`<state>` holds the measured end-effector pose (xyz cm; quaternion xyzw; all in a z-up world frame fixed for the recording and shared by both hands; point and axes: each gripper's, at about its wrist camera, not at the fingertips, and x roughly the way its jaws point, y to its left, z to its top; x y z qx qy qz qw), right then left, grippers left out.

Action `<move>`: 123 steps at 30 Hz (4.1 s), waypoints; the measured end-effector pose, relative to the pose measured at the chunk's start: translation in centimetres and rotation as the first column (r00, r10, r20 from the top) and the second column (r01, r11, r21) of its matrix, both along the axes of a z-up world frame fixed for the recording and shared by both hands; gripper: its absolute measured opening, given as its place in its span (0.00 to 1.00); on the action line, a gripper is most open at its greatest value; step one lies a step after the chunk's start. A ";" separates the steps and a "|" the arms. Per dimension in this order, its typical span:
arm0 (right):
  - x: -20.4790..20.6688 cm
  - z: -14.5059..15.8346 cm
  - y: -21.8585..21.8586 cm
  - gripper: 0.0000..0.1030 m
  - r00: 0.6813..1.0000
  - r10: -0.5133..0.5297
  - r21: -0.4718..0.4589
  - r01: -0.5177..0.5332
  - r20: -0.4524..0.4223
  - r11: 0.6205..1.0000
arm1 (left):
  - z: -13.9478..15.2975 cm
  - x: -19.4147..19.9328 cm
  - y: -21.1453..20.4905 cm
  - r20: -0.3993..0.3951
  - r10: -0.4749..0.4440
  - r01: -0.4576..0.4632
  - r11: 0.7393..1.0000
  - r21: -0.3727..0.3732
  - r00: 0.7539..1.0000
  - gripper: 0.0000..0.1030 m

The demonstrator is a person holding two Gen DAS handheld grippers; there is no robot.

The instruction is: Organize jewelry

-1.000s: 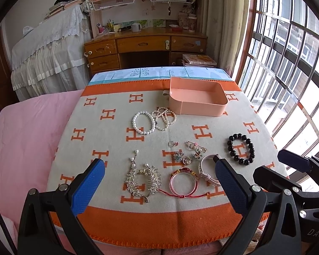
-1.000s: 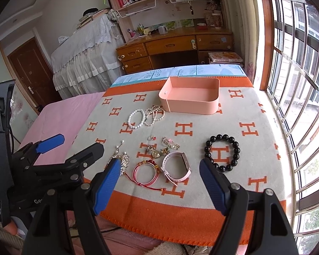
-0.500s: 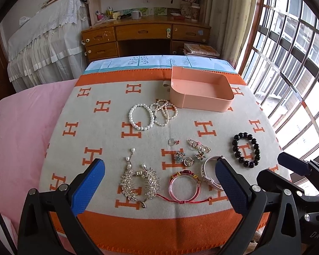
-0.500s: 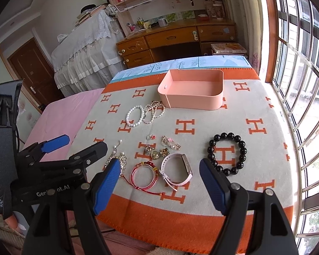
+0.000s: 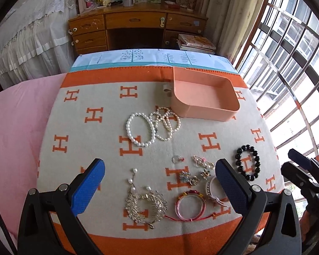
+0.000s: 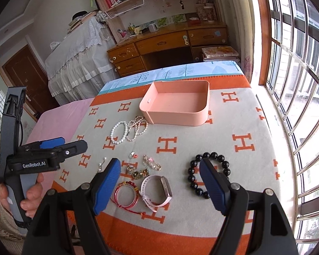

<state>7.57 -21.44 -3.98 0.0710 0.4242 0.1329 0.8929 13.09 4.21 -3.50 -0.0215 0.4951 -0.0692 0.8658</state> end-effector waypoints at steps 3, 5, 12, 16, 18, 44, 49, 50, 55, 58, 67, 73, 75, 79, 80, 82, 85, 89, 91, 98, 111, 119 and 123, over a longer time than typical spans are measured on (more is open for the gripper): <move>2.2 -0.1 -0.8 0.75 1.000 -0.009 0.011 0.010 -0.027 1.000 | 0.1 2.1 1.1 0.016 0.017 -0.018 0.999 0.042 1.000 0.99; 3.8 -0.5 -1.3 0.75 0.998 -0.018 0.011 0.018 -0.058 1.000 | -0.5 3.5 1.7 0.013 0.030 -0.031 0.997 0.072 0.999 0.99; 8.7 -3.7 -1.0 0.66 0.983 -0.020 0.023 0.024 -0.183 0.999 | -5.3 8.8 3.2 -0.108 0.046 -0.039 0.997 0.071 0.993 0.97; 11.5 -6.2 1.8 0.61 0.964 0.026 0.023 -0.021 -0.265 1.000 | -8.9 11.5 4.0 -0.200 0.062 -0.053 0.997 0.047 0.978 0.86; 12.9 -7.4 3.7 0.57 0.952 0.053 0.025 -0.047 -0.300 0.999 | -10.4 12.5 4.3 -0.238 0.069 -0.063 0.997 0.033 0.969 0.79; 16.8 -12.3 16.7 0.15 0.947 0.093 -0.342 -0.201 -0.306 0.918 | -13.7 14.8 4.4 -0.262 0.069 -0.043 0.994 0.103 0.962 0.62; 16.3 -12.0 15.7 0.07 0.938 0.120 -0.264 -0.213 -0.326 0.941 | -13.4 14.2 3.6 -0.260 0.042 -0.015 0.994 0.104 0.965 0.43; 16.1 -11.7 15.6 0.05 0.938 0.126 -0.236 -0.209 -0.323 0.949 | -13.3 14.1 3.4 -0.260 0.031 -0.004 0.995 0.104 0.965 0.32; 14.8 -9.5 14.8 0.04 0.939 0.163 -0.122 -0.207 -0.302 0.971 | -13.1 13.7 2.4 -0.273 0.032 -0.005 0.995 0.098 0.962 0.05; 14.1 -7.5 14.1 0.04 0.947 0.178 -0.077 -0.205 -0.267 0.976 | -12.9 13.3 2.2 -0.275 0.038 -0.014 0.996 0.088 0.961 0.05; 11.4 0.5 11.0 0.04 0.975 0.204 0.023 -0.203 -0.092 0.979 | -6.2 11.4 1.4 -0.143 0.028 -0.021 0.998 0.053 0.989 0.05; 10.5 5.4 8.9 0.04 0.983 0.180 0.062 -0.182 0.033 0.981 | 0.2 10.8 -0.3 -0.037 -0.006 0.008 0.999 0.048 0.999 0.05; 10.5 6.7 8.0 0.04 0.985 0.161 0.073 -0.166 0.068 0.983 | 2.2 10.7 -1.1 -0.003 -0.022 0.022 0.999 0.047 1.000 0.05; 11.0 8.5 6.3 0.04 0.987 0.110 0.082 -0.120 0.116 0.989 | 5.3 11.1 -3.6 0.061 -0.057 0.054 0.997 0.051 0.997 0.05; 11.1 8.7 5.9 0.04 0.988 0.094 0.084 -0.105 0.124 0.991 | 5.8 11.2 -4.4 0.071 -0.065 0.061 0.997 0.053 0.995 0.05; 11.5 9.0 4.8 0.05 0.989 0.064 0.105 -0.078 0.134 0.991 | 6.6 11.9 -6.0 0.090 -0.083 0.078 0.995 0.057 0.993 0.05; 12.4 9.4 3.4 0.05 0.988 0.023 0.133 -0.043 0.150 0.990 | 6.1 13.5 -8.6 0.090 -0.110 0.105 0.993 0.056 0.990 0.05; 13.6 9.3 1.8 0.04 0.988 -0.013 0.164 -0.012 0.152 0.986 | 2.6 16.2 -11.2 0.035 -0.142 0.141 0.989 0.047 0.989 0.05; 14.3 8.7 1.4 0.04 0.990 -0.024 0.168 0.000 0.141 0.986 | -0.2 17.1 -11.8 -0.013 -0.141 0.141 0.989 0.050 0.990 0.05; 16.7 4.8 -0.3 0.05 0.998 -0.053 0.167 0.047 0.037 0.985 | -8.3 17.9 -11.1 -0.216 -0.074 0.099 0.990 0.105 0.974 0.05; 17.8 0.6 0.1 0.05 0.997 -0.030 0.148 0.040 -0.071 0.988 | -7.5 15.6 -10.9 -0.211 -0.081 0.117 0.980 0.162 0.974 0.22; 16.9 0.5 0.8 0.06 0.996 -0.027 0.105 0.036 -0.081 0.994 | -3.1 14.6 -9.8 -0.034 -0.072 0.077 0.986 0.146 0.997 0.71; 15.6 0.5 1.1 0.06 0.997 -0.012 0.085 0.018 -0.072 0.996 | -1.3 13.5 -9.3 0.023 -0.077 0.073 0.989 0.130 0.997 0.72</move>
